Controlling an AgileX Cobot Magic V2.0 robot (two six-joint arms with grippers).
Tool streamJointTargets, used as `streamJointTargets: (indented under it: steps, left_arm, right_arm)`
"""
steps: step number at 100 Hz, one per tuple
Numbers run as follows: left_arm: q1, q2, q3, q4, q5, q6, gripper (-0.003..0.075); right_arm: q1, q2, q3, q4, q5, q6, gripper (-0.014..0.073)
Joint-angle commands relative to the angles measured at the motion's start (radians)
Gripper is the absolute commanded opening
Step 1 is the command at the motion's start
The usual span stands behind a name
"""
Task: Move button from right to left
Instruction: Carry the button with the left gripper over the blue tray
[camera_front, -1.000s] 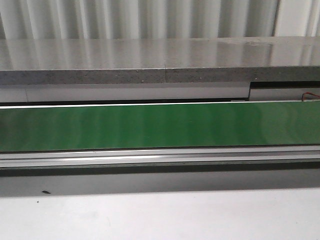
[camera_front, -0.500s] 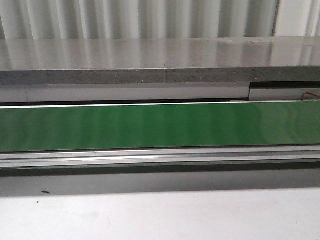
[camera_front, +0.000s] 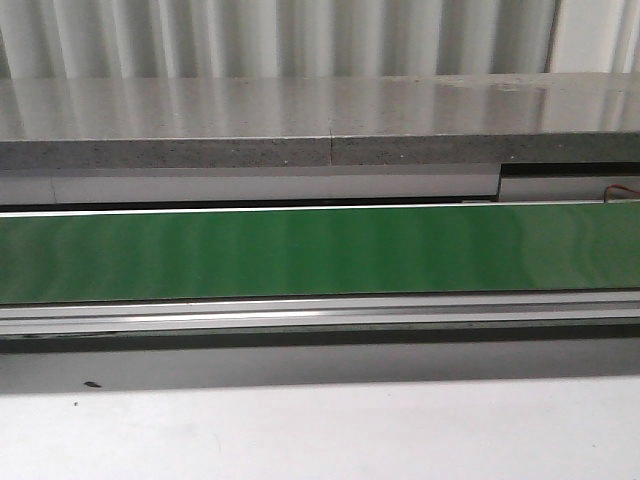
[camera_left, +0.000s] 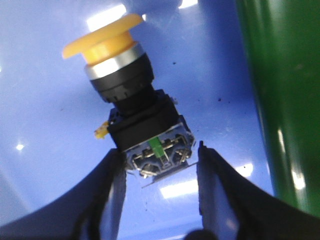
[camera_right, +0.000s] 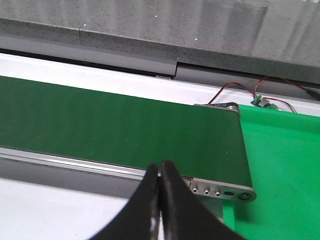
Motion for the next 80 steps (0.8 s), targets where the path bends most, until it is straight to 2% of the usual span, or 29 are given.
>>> streamJointTargets:
  steps: [1, 10, 27, 34, 68, 73, 80]
  left_arm:
    - [0.002, -0.036, -0.023, -0.003, -0.002, 0.016, 0.0137]
    - [0.002, -0.033, -0.023, -0.003, 0.007, 0.016, 0.0162]
    - [0.002, -0.033, -0.023, -0.003, 0.013, 0.016, 0.0373]
    - [0.002, -0.033, -0.023, 0.005, 0.013, 0.016, 0.0410]
    - [0.002, -0.033, -0.034, 0.049, 0.064, -0.006, 0.0403]
    - [0.002, -0.037, -0.042, 0.049, 0.060, -0.052, 0.0382]
    - [0.002, -0.048, -0.054, 0.049, 0.035, -0.126, 0.0312]
  right_arm:
    - [0.000, 0.010, -0.022, -0.008, -0.086, -0.006, -0.0067]
    - [0.000, 0.010, -0.022, -0.008, -0.086, -0.006, -0.0067]
    - [0.000, 0.010, -0.022, -0.008, -0.086, -0.006, -0.0067]
    - [0.000, 0.010, -0.022, -0.008, -0.086, -0.006, -0.0067]
    - [0.000, 0.010, -0.022, -0.008, -0.086, -0.006, -0.0067]
    - [0.000, 0.010, -0.022, -0.008, -0.086, -0.006, -0.0067]
    - [0.000, 0.010, -0.022, -0.008, -0.086, -0.006, -0.0067]
